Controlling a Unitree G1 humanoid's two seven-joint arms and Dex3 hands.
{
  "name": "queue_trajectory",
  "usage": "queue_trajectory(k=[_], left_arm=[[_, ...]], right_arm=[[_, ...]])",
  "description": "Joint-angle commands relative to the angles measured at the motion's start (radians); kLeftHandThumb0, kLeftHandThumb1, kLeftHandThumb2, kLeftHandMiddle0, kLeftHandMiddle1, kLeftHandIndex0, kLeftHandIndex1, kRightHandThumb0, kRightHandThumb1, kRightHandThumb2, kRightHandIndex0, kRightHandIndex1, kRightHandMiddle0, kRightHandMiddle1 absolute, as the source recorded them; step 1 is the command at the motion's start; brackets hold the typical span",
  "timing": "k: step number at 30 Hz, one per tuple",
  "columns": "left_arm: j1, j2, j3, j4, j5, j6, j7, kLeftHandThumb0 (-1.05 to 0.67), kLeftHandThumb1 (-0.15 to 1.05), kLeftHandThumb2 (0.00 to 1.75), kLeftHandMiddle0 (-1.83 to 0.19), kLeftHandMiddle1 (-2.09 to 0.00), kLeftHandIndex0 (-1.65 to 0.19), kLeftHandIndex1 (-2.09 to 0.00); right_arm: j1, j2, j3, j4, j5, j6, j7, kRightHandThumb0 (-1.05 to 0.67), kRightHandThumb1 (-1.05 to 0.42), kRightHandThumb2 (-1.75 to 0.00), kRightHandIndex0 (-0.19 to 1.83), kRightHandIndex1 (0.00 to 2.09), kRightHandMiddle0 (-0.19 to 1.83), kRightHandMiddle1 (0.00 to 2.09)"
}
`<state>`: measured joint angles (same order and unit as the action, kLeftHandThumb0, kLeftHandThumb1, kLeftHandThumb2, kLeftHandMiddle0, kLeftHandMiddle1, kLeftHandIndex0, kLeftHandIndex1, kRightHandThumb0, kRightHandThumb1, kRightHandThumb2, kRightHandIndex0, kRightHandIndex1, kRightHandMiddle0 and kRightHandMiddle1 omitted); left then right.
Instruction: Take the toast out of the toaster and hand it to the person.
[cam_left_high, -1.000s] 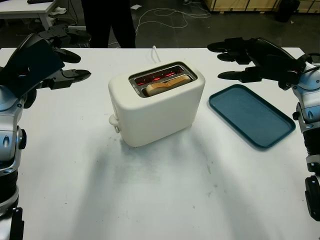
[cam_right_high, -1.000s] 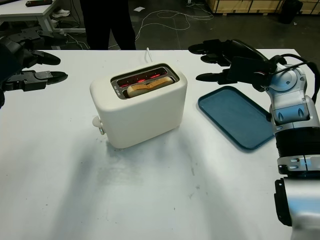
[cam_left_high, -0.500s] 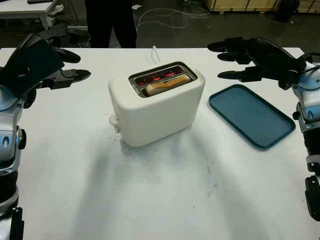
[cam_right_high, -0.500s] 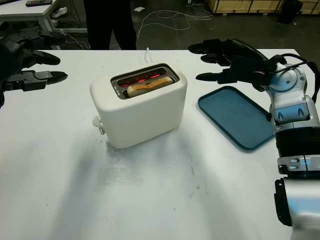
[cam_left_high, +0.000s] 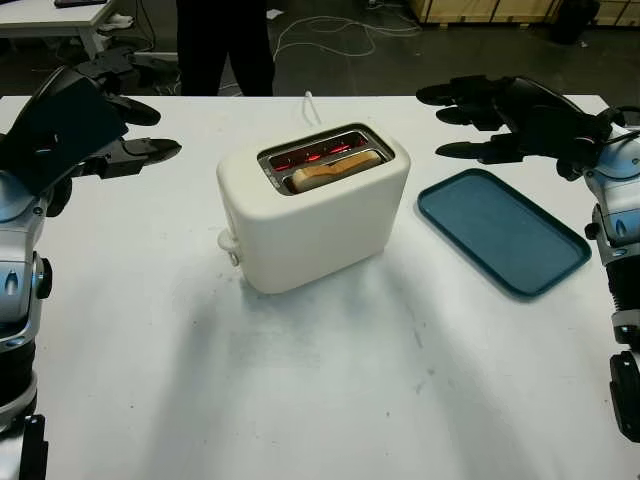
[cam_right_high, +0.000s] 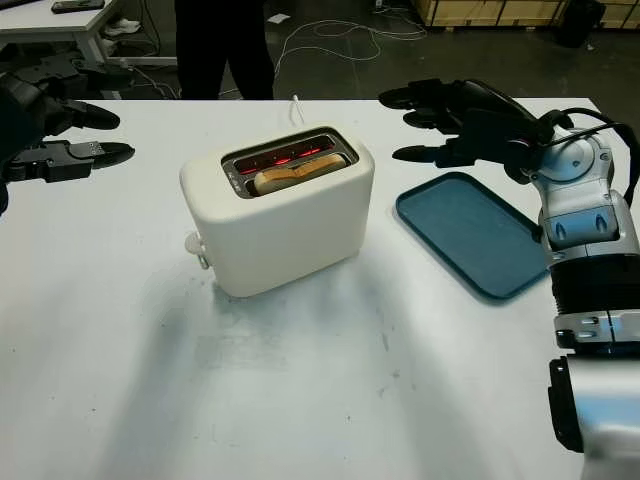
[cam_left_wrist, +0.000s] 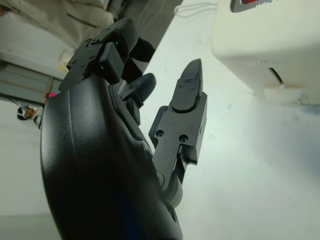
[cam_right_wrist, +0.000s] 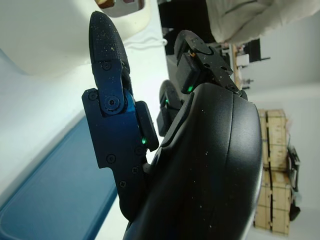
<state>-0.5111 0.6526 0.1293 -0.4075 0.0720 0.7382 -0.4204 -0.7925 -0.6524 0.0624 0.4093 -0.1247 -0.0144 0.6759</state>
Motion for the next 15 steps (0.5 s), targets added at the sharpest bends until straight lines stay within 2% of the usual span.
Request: queue_trajectory(k=[1, 15], left_arm=[[0.006, 0.006, -0.001, -0.007, -0.006, -0.008, 0.002, -0.03, 0.92, 0.12, -0.07, -1.0, -0.24, -0.52], [-0.002, 0.001, 0.0, 0.003, -0.006, -0.013, 0.006, -0.04, 0.91, 0.12, -0.09, -1.01, -0.25, -0.53]], right_arm=[[0.007, 0.003, -0.007, -0.01, 0.012, -0.004, 0.001, -0.66, -0.92, -0.15, 0.32, 0.0, 0.34, 0.0], [0.002, 0.002, -0.003, -0.006, 0.008, -0.008, 0.001, -0.68, -0.92, -0.16, 0.32, 0.0, 0.34, 0.0]])
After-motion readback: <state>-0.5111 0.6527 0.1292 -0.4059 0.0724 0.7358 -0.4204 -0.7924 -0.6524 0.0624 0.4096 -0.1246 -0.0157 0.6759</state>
